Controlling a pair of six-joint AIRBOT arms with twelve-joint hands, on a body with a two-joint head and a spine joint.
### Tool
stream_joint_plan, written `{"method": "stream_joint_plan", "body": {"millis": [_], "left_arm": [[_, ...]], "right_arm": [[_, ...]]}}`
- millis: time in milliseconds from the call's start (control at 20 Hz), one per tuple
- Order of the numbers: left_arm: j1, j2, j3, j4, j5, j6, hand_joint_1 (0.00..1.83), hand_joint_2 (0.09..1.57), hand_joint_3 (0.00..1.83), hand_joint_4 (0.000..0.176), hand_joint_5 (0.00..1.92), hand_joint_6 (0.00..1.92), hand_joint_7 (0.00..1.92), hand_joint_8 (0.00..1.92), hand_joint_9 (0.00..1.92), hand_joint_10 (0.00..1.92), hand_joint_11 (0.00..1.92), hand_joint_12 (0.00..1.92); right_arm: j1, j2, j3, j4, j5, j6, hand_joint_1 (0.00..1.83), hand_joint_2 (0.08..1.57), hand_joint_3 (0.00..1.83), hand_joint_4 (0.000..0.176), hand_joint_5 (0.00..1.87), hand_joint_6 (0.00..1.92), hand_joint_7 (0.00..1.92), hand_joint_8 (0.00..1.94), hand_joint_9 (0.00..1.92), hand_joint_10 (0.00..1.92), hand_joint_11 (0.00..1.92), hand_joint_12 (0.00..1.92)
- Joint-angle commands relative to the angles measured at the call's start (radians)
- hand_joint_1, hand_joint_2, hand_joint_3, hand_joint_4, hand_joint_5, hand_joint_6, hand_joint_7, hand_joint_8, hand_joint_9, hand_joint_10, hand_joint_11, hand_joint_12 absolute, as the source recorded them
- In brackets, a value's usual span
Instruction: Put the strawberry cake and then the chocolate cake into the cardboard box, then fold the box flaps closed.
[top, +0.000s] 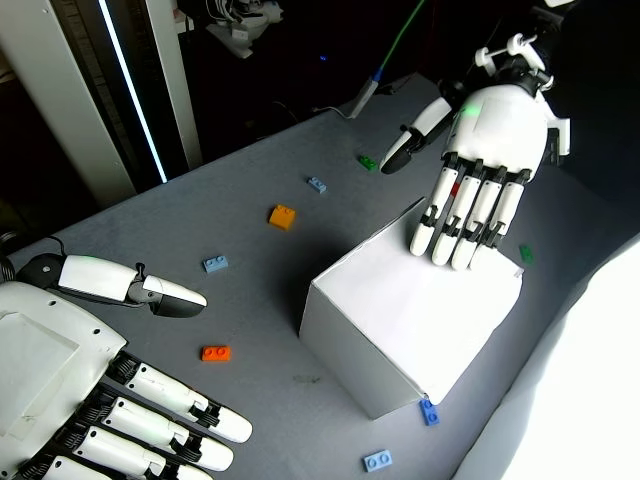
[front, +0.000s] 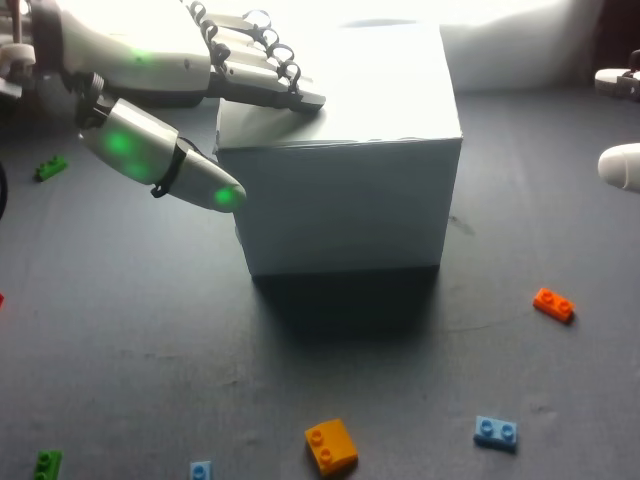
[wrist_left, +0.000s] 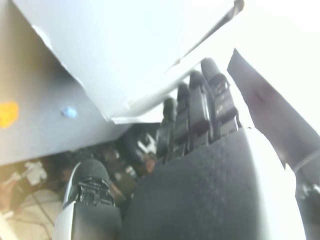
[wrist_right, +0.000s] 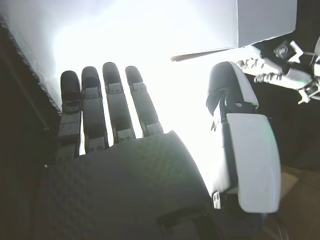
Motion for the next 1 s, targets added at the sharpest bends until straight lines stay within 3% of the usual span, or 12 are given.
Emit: {"method": "stream_joint_plan", "body": {"millis": [0,200,450,600,800,850,950], "left_arm": [[0.010,0.004,0.001,-0.004,-0.006,-0.006,0.00,1.15,0.00,0.013,0.14,0.00,0.19,0.00,0.19,0.01,0.00,0.73],[0.012,0.004,0.001,-0.004,-0.013,-0.007,0.00,1.15,0.00,0.014,0.13,0.00,0.16,0.00,0.16,0.00,0.00,0.62],[-0.036,0.006,0.046,-0.021,-0.050,-0.018,0.00,1.15,0.00,0.014,0.16,0.01,0.20,0.01,0.19,0.01,0.00,0.75],[-0.069,0.015,0.076,-0.018,-0.072,-0.022,0.00,1.16,0.00,0.007,0.14,0.01,0.18,0.00,0.17,0.01,0.00,0.66],[-0.126,0.026,0.107,0.055,-0.101,-0.056,0.00,1.16,0.00,0.011,0.14,0.00,0.18,0.00,0.16,0.00,0.00,0.65],[-0.177,0.046,0.118,0.117,-0.135,-0.067,0.00,1.16,0.00,0.011,0.14,0.00,0.17,0.00,0.16,0.00,0.00,0.65],[-0.213,0.061,0.125,0.159,-0.158,-0.076,0.00,1.15,0.00,0.008,0.14,0.00,0.18,0.00,0.16,0.00,0.00,0.65]], "right_arm": [[0.008,0.014,0.002,-0.002,0.112,0.008,0.00,1.20,0.00,0.000,0.13,0.00,0.19,0.00,0.20,0.00,0.00,0.56],[0.009,0.014,0.001,-0.002,0.112,0.010,0.00,1.20,0.00,0.000,0.15,0.01,0.21,0.01,0.21,0.01,0.00,0.56],[0.023,0.014,-0.001,-0.002,0.095,0.011,0.00,1.19,0.00,0.000,0.14,0.00,0.19,0.00,0.20,0.00,0.00,0.59],[0.029,0.017,-0.003,-0.002,0.086,0.010,0.00,1.19,0.00,0.000,0.12,0.00,0.19,0.00,0.20,0.00,0.00,0.58],[0.006,0.037,-0.008,-0.005,0.086,0.009,0.00,1.19,0.00,0.000,0.14,0.00,0.21,0.00,0.22,0.00,0.00,0.60],[-0.001,0.048,-0.009,-0.009,0.077,0.008,0.00,1.19,0.00,0.000,0.14,0.00,0.21,0.00,0.22,0.00,0.00,0.59],[-0.004,0.055,-0.011,-0.020,0.076,0.008,0.00,1.19,0.00,0.000,0.14,0.00,0.21,0.00,0.22,0.00,0.00,0.57]]}}
